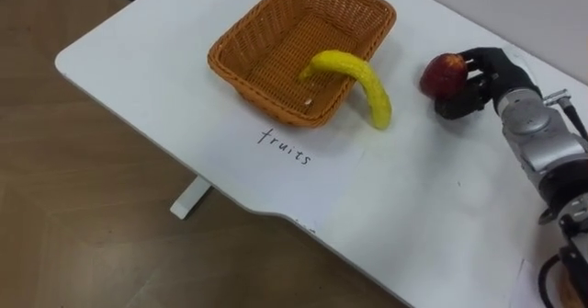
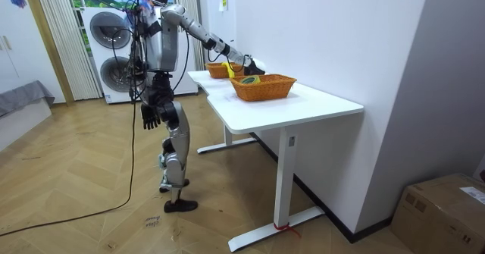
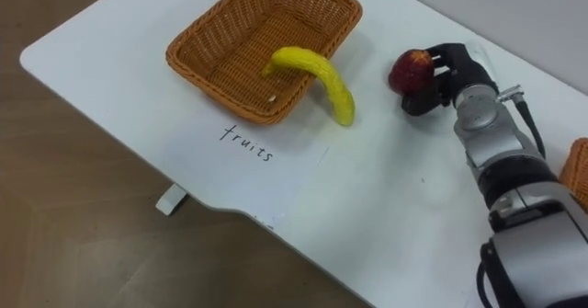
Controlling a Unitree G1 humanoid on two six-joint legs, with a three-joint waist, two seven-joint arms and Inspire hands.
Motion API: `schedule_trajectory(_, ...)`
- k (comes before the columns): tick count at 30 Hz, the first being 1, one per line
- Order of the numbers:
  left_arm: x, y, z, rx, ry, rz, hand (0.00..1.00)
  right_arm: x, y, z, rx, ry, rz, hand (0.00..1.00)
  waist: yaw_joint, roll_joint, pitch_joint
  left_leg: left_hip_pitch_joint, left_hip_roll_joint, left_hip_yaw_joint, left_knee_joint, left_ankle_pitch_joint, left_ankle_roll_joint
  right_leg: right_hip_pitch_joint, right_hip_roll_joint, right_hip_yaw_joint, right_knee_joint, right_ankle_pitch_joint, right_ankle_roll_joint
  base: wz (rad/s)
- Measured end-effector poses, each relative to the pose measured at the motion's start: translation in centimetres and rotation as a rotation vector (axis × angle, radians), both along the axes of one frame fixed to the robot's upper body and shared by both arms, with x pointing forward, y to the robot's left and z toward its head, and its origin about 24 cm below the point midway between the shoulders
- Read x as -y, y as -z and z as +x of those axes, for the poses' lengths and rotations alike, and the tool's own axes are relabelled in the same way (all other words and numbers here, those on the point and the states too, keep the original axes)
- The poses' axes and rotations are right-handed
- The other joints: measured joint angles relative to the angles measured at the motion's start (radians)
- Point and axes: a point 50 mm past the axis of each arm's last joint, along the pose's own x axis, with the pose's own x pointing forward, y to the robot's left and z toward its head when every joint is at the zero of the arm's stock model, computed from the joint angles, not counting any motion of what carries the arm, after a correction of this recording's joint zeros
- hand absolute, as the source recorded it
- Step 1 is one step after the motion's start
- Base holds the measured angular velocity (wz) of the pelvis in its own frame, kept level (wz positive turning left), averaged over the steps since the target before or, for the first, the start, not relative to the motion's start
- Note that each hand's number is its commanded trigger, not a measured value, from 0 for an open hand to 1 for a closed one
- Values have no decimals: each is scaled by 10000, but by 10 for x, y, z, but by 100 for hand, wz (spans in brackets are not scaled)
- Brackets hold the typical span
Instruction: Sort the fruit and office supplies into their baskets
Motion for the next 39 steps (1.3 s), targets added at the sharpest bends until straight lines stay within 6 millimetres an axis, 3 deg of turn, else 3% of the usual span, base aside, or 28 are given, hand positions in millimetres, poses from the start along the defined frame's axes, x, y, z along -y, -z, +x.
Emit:
schedule_trajectory(10, 0, 0, 0, 42, -82, 255, 0, -2, -2, 1, 192, 43, 435, 100, -132, 89, 6, -9, -2, -15, 65, 0, 1, 13, -13, 43, 5, 0, 1, 0)
schedule_trajectory(16, 0, 0, -3, -81, -173, 433, 0, -13, -5, 3, 202, -478, 619, 100, -490, 287, -107, 116, 0, -6, 66, 1, 3, 110, -31, 53, 11, 0, 1, -2)
schedule_trajectory(20, -1, 0, -7, -113, -268, 460, 0, -31, -14, 8, 539, -1206, 744, 100, -659, 360, -175, 385, 44, 149, -14, 2, 4, 281, -60, 110, 14, -1, 2, -13)
schedule_trajectory(28, 4, 3, -29, -308, -1001, 317, 0, -62, -47, 13, 1960, -2504, 1139, 100, -893, 226, -404, 1087, 45, 138, -209, 1, 4, 918, -30, 78, -2, -5, 8, 0)
schedule_trajectory(39, 9, 4, -47, -770, -1194, 83, 0, -100, -70, 9, 2682, -4140, 541, 100, -901, 190, -471, 1594, -19, 104, -352, 21, 32, 1455, -62, 33, -12, -14, 24, -1)
